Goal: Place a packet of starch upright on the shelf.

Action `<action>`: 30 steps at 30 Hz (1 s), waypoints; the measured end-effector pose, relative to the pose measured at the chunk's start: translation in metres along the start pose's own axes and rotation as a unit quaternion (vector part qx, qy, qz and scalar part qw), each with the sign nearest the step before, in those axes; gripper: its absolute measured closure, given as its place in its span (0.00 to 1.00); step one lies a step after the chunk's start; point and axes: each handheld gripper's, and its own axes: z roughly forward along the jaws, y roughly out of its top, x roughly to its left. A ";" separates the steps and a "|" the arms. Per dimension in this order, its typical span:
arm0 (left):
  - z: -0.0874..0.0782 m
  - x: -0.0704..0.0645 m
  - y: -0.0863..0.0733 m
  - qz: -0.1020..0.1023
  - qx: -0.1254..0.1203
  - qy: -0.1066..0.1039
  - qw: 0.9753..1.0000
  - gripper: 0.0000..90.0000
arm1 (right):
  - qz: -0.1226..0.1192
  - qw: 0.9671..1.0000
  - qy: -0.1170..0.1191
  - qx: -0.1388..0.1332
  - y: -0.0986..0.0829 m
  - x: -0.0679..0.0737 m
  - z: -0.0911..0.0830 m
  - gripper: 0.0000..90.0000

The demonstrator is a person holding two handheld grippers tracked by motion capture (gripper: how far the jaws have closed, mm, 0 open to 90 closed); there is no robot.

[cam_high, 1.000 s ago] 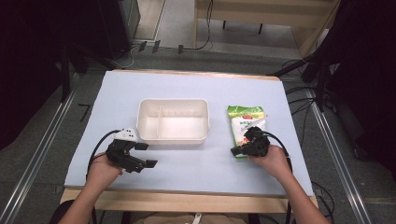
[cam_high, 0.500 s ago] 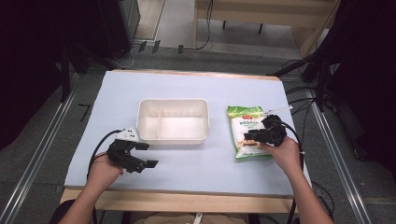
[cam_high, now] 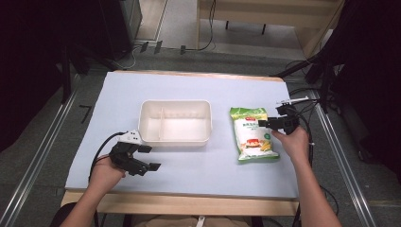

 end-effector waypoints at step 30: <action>-0.001 -0.001 0.000 0.003 0.001 0.001 1.000 0.24 | 0.065 0.996 0.017 0.055 0.014 0.003 0.033 0.96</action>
